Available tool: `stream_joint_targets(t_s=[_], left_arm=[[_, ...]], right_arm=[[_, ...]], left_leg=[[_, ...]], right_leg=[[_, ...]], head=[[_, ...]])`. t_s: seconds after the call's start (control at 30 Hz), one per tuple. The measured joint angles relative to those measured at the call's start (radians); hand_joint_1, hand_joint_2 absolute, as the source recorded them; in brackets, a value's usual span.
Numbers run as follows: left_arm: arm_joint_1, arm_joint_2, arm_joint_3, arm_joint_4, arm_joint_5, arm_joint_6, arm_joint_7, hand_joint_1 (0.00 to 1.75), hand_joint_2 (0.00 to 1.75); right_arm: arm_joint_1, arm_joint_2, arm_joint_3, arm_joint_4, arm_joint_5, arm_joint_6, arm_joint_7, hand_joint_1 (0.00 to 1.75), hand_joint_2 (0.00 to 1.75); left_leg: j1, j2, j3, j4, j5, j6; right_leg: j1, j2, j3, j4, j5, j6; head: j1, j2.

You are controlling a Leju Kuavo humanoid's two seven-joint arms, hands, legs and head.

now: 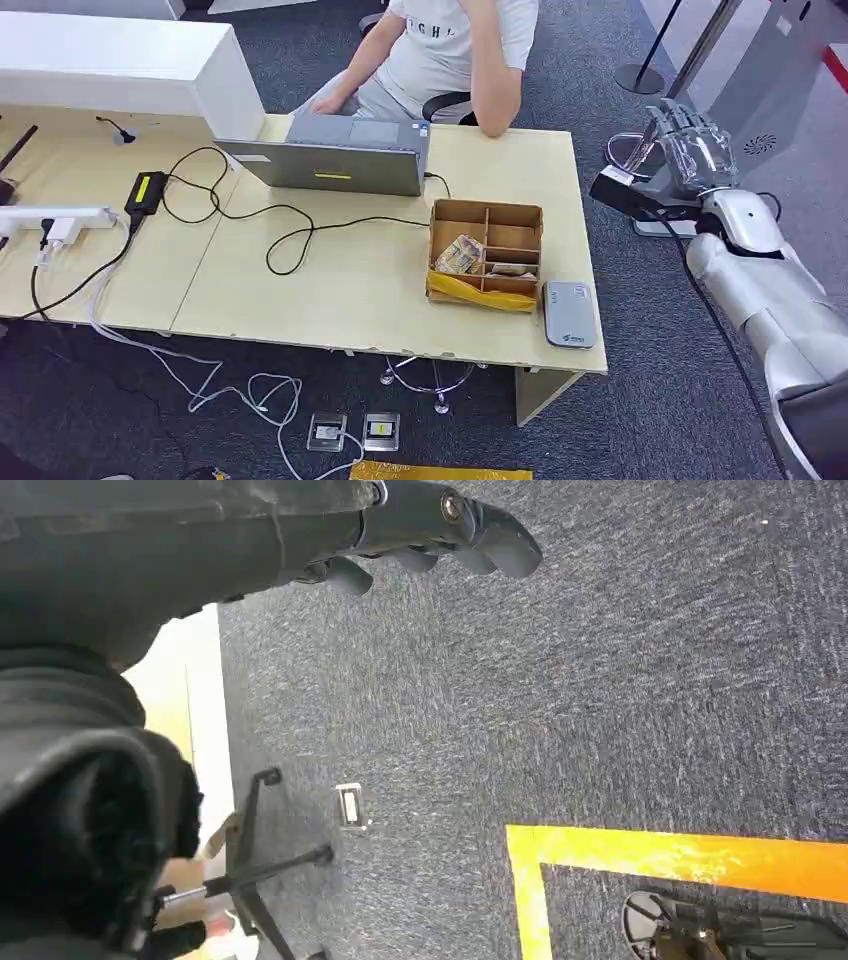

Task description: Pass the card to the sensor for recognition and then transmit it.

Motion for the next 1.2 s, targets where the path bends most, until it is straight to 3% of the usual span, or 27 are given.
stream_joint_targets(t_s=[0.1, 0.3, 0.43, 0.5, 0.57, 0.67, 1.03, 1.2], left_arm=[[0.001, 0.0, 0.0, 0.0, 0.001, -0.001, 0.001, 0.0, 0.0], [0.003, 0.0, 0.0, 0.001, 0.008, -0.006, 0.014, 0.0, 0.0], [0.003, 0.0, 0.0, 0.001, 0.017, -0.011, 0.028, 0.0, 0.0], [0.005, 0.0, 0.0, 0.001, 0.03, -0.011, 0.039, 0.0, 0.0], [0.008, 0.0, 0.0, 0.002, 0.046, -0.01, 0.05, 0.0, 0.0], [0.009, 0.0, 0.0, 0.004, 0.06, -0.003, 0.06, 0.0, 0.0], [0.008, -0.003, 0.0, 0.004, 0.079, 0.009, 0.063, 0.0, 0.0], [0.008, -0.008, 0.0, 0.004, 0.098, 0.023, 0.076, 0.0, 0.0]], right_arm=[[0.0, -0.01, -0.015, 0.0, -0.03, 0.04, 0.001, 0.0, 1.75], [0.0, -0.048, -0.084, 0.007, -0.194, 0.219, 0.048, 0.0, 1.75], [0.0, -0.081, -0.165, 0.029, -0.409, 0.377, 0.185, 0.0, 1.75], [0.001, -0.104, -0.223, 0.041, -0.534, 0.42, 0.258, 0.0, 1.75], [0.006, -0.128, -0.293, 0.054, -0.643, 0.431, 0.325, 0.0, 1.75], [0.02, -0.149, -0.379, 0.068, -0.686, 0.427, 0.358, 0.0, 1.75], [0.069, -0.185, -0.542, 0.096, -0.729, 0.405, 0.39, 0.0, 1.75], [0.192, -0.218, -0.596, 0.105, -0.793, 0.369, 0.39, 0.0, 1.75]], left_leg=[[0.0, 0.0, 0.0, 0.0, 0.0, 0.0], [0.0, 0.0, -0.001, 0.0, 0.0, 0.0], [-0.001, -0.001, 0.0, 0.001, 0.0, 0.0], [-0.001, -0.001, -0.001, 0.001, 0.0, 0.0], [-0.001, 0.0, -0.001, 0.001, 0.0, 0.0], [-0.001, 0.002, -0.001, 0.001, -0.001, 0.0], [0.0, 0.002, -0.001, 0.001, -0.001, 0.0], [0.001, 0.0, -0.001, 0.001, -0.002, 0.0]], right_leg=[[0.0, 0.0, 0.0, 0.0, 0.0, 0.0], [0.0, 0.0, 0.0, 0.0, 0.0, 0.0], [0.0, -0.001, -0.001, -0.001, 0.0, 0.0], [0.0, -0.001, -0.001, -0.001, 0.0, 0.0], [-0.001, 0.0, -0.001, -0.001, 0.0, 0.0], [-0.001, 0.002, -0.002, -0.001, 0.0, 0.001], [0.0, 0.002, -0.002, -0.001, 0.0, 0.0], [0.001, 0.0, 0.0, -0.002, 0.0, 0.001]], head=[[0.0, 0.0], [0.0, 0.0], [0.0, 0.0], [0.0, 0.0], [0.0, 0.0], [0.0, 0.0], [0.0, 0.0], [0.0, 0.0]])
